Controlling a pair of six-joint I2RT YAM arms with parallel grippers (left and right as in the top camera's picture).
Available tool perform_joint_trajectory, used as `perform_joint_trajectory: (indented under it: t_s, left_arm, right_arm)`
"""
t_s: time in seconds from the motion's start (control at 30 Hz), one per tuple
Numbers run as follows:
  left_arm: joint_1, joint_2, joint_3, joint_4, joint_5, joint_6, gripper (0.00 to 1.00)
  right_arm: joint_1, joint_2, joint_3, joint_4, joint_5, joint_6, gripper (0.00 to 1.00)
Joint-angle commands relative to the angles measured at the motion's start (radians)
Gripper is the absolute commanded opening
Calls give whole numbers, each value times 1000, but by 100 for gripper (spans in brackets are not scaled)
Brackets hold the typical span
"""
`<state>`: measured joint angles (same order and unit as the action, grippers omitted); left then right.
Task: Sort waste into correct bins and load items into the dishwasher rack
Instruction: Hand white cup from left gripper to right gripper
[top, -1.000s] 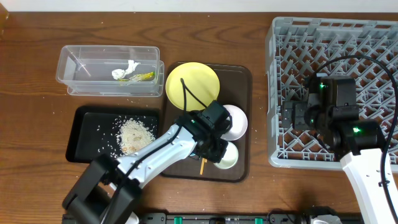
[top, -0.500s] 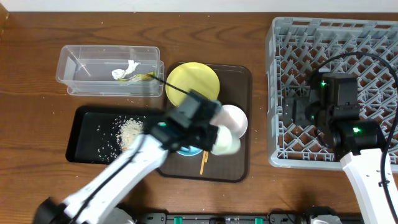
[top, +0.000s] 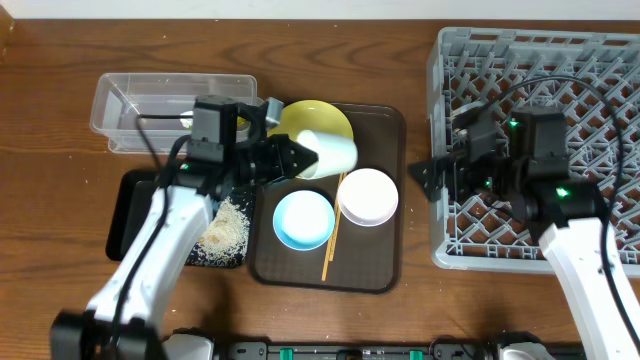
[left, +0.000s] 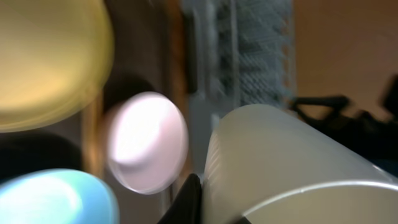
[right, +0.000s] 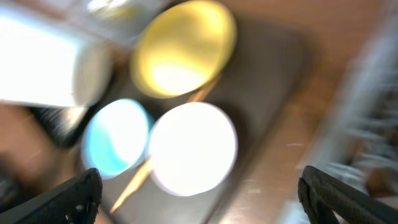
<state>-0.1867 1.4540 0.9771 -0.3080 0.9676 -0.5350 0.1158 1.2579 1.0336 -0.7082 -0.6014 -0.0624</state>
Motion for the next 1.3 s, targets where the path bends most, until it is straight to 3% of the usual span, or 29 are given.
perform_joint_trajectory:
  t_s: [0.0,0.3,0.67,1.0,1.27]
  left_arm:
    - [-17,75,9,8,296,-69,6]
    - [-59,154,9,31,356,-69,6]
    - [-101,153,9,34,394,-73,6]
    - [-106,153,9,34,394,-73,6]
    - [-106,153,9,34,394,-72,7]
  right_arm:
    - [14,53,18,-25,-300,-143,99]
    - [71,187,18,-27,-542,-306,99]
    - [140,241,18,103,-582,-312,98]
    - [142,241,18,114,-585,-312,62]
    - [142,241,18,114,-584,-312,53]
